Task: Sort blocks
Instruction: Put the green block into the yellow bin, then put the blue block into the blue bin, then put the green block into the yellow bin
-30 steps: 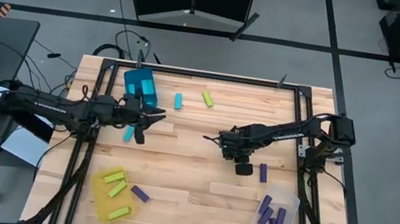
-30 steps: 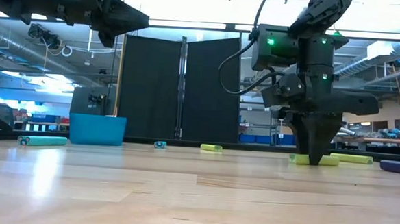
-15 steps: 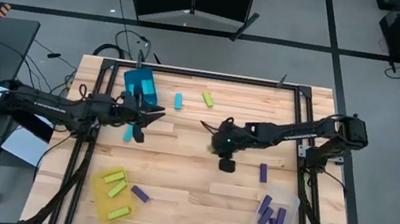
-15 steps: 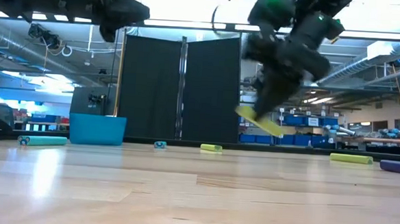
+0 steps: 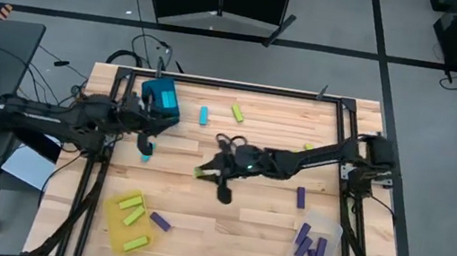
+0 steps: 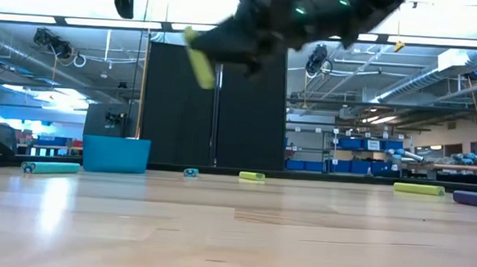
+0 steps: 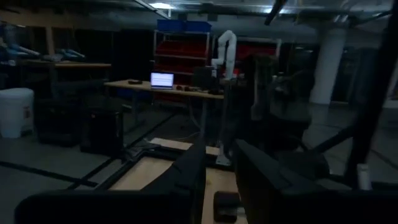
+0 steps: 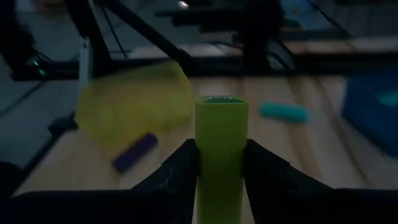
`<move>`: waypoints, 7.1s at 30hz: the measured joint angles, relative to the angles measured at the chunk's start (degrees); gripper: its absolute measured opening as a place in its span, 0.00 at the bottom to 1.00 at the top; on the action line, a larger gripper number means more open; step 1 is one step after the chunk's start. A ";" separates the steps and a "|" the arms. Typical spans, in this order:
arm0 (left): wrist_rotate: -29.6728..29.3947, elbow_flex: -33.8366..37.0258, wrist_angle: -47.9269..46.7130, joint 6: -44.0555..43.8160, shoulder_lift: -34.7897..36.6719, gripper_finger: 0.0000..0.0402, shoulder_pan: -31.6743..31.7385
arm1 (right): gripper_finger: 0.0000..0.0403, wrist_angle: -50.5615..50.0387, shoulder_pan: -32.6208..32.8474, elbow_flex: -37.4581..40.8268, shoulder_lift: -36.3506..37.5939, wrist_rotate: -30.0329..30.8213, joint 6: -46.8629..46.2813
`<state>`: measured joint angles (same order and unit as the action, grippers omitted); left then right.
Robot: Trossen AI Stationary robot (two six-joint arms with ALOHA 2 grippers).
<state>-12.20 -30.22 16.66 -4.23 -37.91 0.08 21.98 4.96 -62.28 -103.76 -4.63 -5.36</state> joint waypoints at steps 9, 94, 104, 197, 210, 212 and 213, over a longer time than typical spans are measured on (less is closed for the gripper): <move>2.07 -5.35 -8.02 -0.66 8.39 0.22 -0.03 | 0.28 1.55 3.47 -22.36 -16.56 -5.60 4.14; -14.01 -5.97 -46.37 -26.68 -12.20 0.24 -0.05 | 0.49 -19.22 -1.74 27.51 41.38 49.26 -12.34; -5.03 -5.99 -66.52 -44.75 -20.01 0.39 -0.07 | 0.49 -19.56 -3.43 30.98 43.59 51.74 -11.15; -11.51 -5.05 -45.19 -19.32 -22.07 0.69 31.82 | 0.49 -10.87 -1.65 33.68 43.44 51.02 -9.49; -7.36 -5.12 -32.88 -15.71 -16.22 0.65 25.80 | 0.49 -10.36 -4.85 31.81 41.66 42.47 -11.63; -7.10 -5.13 -32.00 -15.69 -14.30 0.65 24.55 | 0.49 -10.54 -6.66 30.02 39.36 41.11 -11.51; -6.95 -5.13 -31.71 -15.69 -13.18 0.64 23.92 | 0.49 -10.49 -7.66 28.80 37.84 40.11 -11.22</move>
<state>-19.15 -35.35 -15.06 -19.92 -51.09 24.00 11.49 -2.69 -33.48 -65.92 35.48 -16.58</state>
